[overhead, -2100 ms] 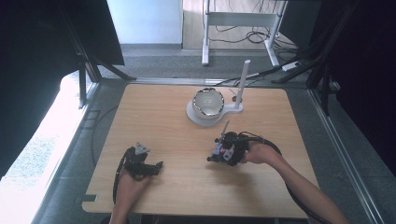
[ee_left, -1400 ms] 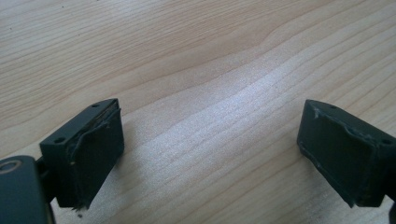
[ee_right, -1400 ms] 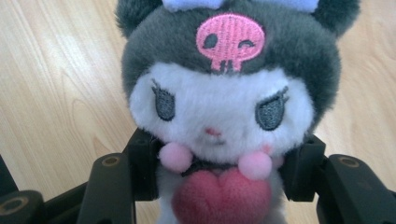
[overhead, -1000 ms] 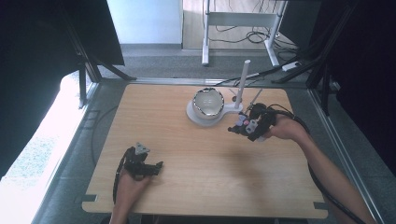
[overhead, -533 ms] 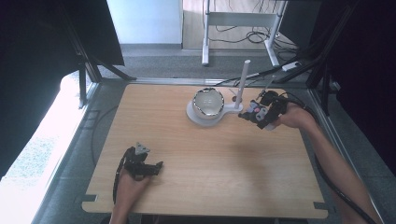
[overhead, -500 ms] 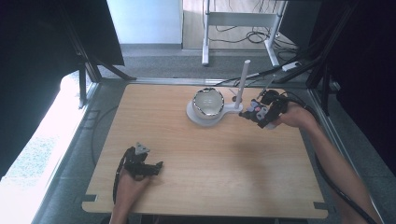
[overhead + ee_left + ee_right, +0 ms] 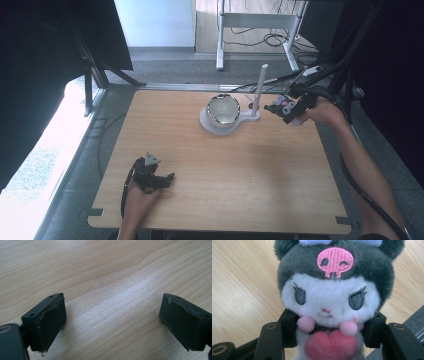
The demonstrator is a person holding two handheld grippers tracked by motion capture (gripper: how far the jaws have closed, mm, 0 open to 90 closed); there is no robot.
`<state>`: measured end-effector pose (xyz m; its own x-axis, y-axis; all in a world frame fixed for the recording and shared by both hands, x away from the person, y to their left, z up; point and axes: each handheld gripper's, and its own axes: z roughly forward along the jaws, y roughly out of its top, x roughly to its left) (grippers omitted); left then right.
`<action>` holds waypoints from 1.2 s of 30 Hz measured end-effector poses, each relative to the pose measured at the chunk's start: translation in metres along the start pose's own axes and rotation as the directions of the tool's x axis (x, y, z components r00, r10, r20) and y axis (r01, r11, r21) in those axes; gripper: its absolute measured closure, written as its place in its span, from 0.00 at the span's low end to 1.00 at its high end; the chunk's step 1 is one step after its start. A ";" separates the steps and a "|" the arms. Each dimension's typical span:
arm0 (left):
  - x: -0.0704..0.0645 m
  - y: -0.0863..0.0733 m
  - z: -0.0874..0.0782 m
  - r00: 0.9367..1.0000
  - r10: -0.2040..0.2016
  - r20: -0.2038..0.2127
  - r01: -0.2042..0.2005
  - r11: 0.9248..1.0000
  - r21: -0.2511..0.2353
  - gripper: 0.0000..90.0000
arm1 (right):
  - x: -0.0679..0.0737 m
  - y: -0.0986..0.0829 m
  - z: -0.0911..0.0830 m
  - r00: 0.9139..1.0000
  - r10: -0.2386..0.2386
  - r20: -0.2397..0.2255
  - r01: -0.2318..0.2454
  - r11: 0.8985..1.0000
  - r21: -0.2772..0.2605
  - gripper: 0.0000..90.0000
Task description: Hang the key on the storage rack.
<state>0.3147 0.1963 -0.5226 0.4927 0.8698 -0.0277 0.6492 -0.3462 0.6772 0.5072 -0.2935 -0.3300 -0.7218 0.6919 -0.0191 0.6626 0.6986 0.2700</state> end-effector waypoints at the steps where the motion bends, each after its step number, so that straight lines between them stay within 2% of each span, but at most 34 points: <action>1: 0.000 0.000 0.000 1.000 0.000 0.000 0.000 1.000 0.000 0.08 | -0.002 0.001 -0.002 1.000 0.006 0.002 -0.006 1.000 -0.003 0.47; 9: 0.000 0.000 0.000 1.000 -0.001 0.001 0.001 1.000 0.000 0.08 | -0.014 0.010 -0.015 0.998 0.055 0.026 -0.054 0.998 -0.039 0.47; 21: 0.000 0.000 0.000 1.000 0.000 0.002 0.000 1.000 0.003 0.08 | -0.028 0.024 -0.034 0.993 0.100 0.066 -0.094 0.992 -0.089 0.47; 36: 0.000 0.000 0.000 1.000 0.000 0.002 0.000 1.000 0.003 0.08 | -0.036 0.046 -0.040 0.986 0.122 0.111 -0.105 0.983 -0.153 0.47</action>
<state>0.3148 0.1965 -0.5223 0.4943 0.8688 -0.0292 0.6508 -0.3476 0.6750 0.5555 -0.2931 -0.2784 -0.6087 0.7880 -0.0922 0.6961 0.5862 0.4144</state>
